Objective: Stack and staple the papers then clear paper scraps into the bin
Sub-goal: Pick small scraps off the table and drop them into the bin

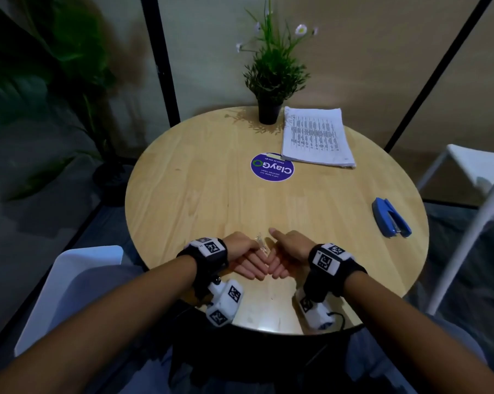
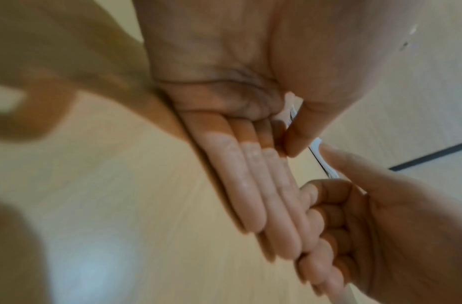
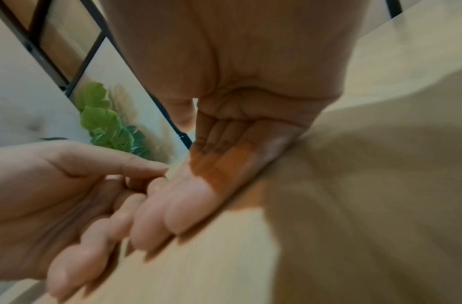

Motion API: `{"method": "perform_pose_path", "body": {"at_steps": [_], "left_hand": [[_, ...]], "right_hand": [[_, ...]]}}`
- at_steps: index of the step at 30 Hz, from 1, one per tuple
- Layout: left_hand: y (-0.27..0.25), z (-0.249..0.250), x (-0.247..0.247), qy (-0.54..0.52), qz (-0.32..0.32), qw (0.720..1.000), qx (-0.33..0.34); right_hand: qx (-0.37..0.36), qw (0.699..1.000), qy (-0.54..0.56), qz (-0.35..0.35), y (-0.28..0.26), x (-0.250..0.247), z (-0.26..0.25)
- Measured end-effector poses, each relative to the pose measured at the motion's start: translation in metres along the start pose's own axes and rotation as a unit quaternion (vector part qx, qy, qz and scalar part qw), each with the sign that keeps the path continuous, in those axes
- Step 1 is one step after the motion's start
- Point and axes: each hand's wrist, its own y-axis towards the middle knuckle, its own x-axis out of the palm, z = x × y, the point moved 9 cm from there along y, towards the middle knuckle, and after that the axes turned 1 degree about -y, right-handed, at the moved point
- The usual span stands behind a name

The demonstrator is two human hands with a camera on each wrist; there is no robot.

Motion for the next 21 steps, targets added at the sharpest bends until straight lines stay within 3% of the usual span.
{"method": "perform_pose_path", "body": {"at_steps": [3, 6, 8, 10, 12, 14, 18, 21], "left_hand": [[0.004, 0.018, -0.017, -0.03, 0.065, 0.996, 0.051], [-0.005, 0.04, -0.044, -0.091, 0.156, 0.972, 0.149], [-0.017, 0.05, -0.066, -0.035, 0.211, 0.955, 0.204], [-0.027, 0.053, -0.084, 0.065, 0.249, 0.939, 0.228], [-0.027, 0.04, -0.092, 0.275, 0.245, 0.914, 0.171], [-0.025, 0.013, -0.099, 0.444, 0.221, 0.865, 0.078], [-0.027, -0.022, -0.111, 0.543, 0.212, 0.813, -0.002], [-0.021, -0.028, -0.095, 0.565, 0.201, 0.8, 0.008]], "right_hand": [[-0.033, 0.998, 0.037, 0.034, 0.006, -0.009, -0.017], [-0.098, 0.989, 0.079, 0.082, -0.003, -0.029, -0.029], [-0.151, 0.975, 0.066, 0.149, -0.017, -0.057, -0.027], [-0.181, 0.949, -0.061, 0.252, -0.036, -0.091, -0.02], [-0.158, 0.899, -0.248, 0.325, -0.056, -0.118, -0.009], [-0.09, 0.855, -0.387, 0.334, -0.064, -0.136, 0.01], [0.07, 0.814, -0.487, 0.31, -0.064, -0.144, 0.068], [0.078, 0.818, -0.484, 0.3, -0.056, -0.122, 0.081]]}}
